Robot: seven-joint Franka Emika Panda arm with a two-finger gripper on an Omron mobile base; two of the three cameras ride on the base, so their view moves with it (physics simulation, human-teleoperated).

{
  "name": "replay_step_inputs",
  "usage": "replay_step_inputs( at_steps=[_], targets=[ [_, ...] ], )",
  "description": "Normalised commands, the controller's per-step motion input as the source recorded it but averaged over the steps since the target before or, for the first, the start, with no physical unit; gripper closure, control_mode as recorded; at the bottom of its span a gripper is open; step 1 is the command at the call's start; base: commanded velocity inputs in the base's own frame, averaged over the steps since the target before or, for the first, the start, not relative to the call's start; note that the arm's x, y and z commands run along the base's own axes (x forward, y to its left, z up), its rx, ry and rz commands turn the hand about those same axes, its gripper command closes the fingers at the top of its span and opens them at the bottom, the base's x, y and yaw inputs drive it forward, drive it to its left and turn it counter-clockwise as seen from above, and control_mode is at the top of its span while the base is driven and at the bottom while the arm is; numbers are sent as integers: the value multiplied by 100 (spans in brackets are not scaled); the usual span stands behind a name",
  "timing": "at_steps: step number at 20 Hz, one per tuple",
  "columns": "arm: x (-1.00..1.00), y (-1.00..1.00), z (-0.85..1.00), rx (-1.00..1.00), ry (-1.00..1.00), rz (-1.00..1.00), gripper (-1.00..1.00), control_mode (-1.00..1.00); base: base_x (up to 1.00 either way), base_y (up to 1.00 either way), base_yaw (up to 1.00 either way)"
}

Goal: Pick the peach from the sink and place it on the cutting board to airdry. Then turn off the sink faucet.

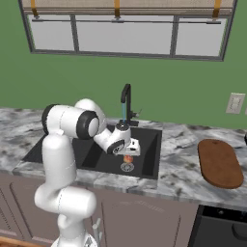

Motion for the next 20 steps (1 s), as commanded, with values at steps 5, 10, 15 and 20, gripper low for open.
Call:
replay_step_inputs(
  at_steps=[5,10,15,20],
  targets=[
    [26,-5,-18,0,0,0,-100,-100,0,0,0],
    [25,-4,-21,0,1,0,-100,-100,0,0,0],
    [24,-2,-23,0,1,0,-100,-100,0,0,0],
    [23,-3,-19,0,1,0,-100,-100,0,0,0]
  ],
)
